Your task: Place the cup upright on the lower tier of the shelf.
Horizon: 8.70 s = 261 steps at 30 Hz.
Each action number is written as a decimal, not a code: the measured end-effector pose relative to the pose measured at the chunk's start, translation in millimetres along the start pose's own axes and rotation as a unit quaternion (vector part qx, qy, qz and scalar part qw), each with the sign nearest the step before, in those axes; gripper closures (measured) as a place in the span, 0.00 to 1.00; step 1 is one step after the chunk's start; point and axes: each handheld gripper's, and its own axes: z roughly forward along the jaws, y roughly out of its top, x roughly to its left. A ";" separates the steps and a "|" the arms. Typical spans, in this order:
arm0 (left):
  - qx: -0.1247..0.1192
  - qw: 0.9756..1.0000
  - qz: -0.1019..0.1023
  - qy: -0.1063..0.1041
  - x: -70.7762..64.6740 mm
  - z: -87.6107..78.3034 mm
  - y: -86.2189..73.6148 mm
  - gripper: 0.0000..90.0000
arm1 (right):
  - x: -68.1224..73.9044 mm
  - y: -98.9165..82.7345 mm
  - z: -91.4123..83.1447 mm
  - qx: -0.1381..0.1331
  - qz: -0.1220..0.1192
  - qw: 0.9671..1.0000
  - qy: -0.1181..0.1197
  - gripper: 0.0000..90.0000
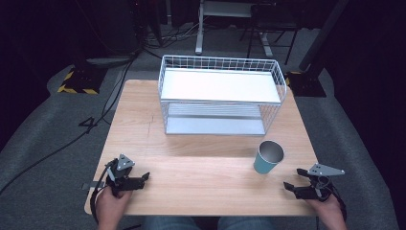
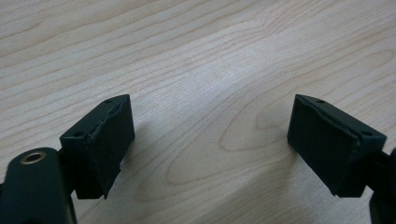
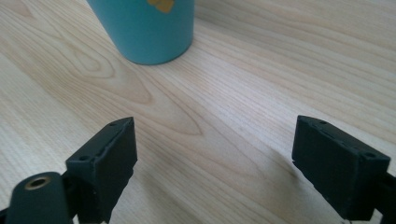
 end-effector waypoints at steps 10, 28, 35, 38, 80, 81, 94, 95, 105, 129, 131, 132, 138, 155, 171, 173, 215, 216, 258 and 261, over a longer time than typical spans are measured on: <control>0.002 1.000 -0.001 0.001 0.4 0.5 0.9 0.17 | 9.4 15.8 2.1 -0.019 -0.025 0.999 0.040 0.16; 0.001 1.000 -0.002 0.002 0.4 0.9 1.2 0.17 | 18.6 47.1 31.1 -0.050 -0.024 0.998 0.042 0.14; 0.001 1.000 -0.002 0.002 0.4 0.9 1.2 0.17 | 21.9 54.9 46.1 -0.063 -0.027 0.997 0.036 0.13; 0.001 1.000 -0.002 0.002 0.4 0.9 1.2 0.17 | 23.6 56.3 51.6 -0.069 -0.022 0.997 0.039 0.13; 0.001 1.000 -0.002 0.002 0.4 0.9 1.2 0.17 | 31.5 69.3 61.1 -0.078 -0.030 0.996 0.043 0.27; 0.001 1.000 -0.002 0.002 0.5 0.9 1.3 0.17 | 31.9 71.3 61.0 -0.077 -0.030 0.996 0.043 0.27; 0.001 1.000 -0.001 0.002 0.4 0.8 1.2 0.17 | 35.6 103.1 64.9 -0.080 -0.036 0.995 0.053 0.27; 0.001 1.000 -0.001 0.001 0.3 0.8 1.1 0.17 | 36.8 108.7 67.4 -0.079 -0.039 0.995 0.053 0.27; 0.000 1.000 -0.003 0.002 -0.9 0.3 0.2 0.17 | 42.5 134.8 82.9 -0.077 -0.050 0.994 0.059 0.27; 0.001 1.000 -0.004 0.003 -2.0 -0.4 -0.4 0.17 | 56.8 183.6 140.2 -0.081 -0.051 0.993 0.063 0.27; 0.001 1.000 -0.004 0.003 -2.0 -0.4 -0.3 0.17 | 57.9 186.1 145.1 -0.081 -0.050 0.994 0.062 0.27; 0.001 1.000 -0.002 0.003 -1.8 -0.2 0.0 0.17 | 58.4 187.0 147.8 -0.082 -0.049 0.993 0.063 0.27; 0.000 1.000 -0.003 0.002 -1.9 0.3 0.3 0.17 | 60.2 193.2 164.3 -0.078 -0.046 0.994 0.062 0.27; 0.000 1.000 -0.002 0.002 -1.8 0.5 0.4 0.17 | 61.9 219.2 204.6 -0.089 -0.043 0.994 0.045 0.27; 0.001 1.000 -0.002 0.002 -1.8 0.5 0.5 0.17 | 55.3 222.4 229.6 -0.083 -0.025 0.996 0.021 0.27; 0.001 1.000 -0.002 0.002 -1.8 0.4 0.5 0.17 | 54.6 222.9 231.1 -0.081 -0.020 0.996 0.017 0.27; 0.002 1.000 -0.002 0.001 -1.8 0.2 0.6 0.17 | 53.4 201.2 182.2 -0.076 -0.022 0.997 0.001 0.04; 0.002 1.000 -0.002 0.001 -1.8 0.2 0.5 0.17 | 54.1 199.4 177.1 -0.078 -0.027 0.997 0.002 0.04; 0.002 1.000 -0.004 0.003 -2.0 2.1 2.5 0.17 | 51.4 114.1 23.1 -0.055 -0.053 0.995 0.059 0.06; 0.000 1.000 -0.004 0.004 -2.1 2.5 2.5 0.17 | 52.0 105.2 19.1 -0.047 -0.057 0.996 0.055 0.06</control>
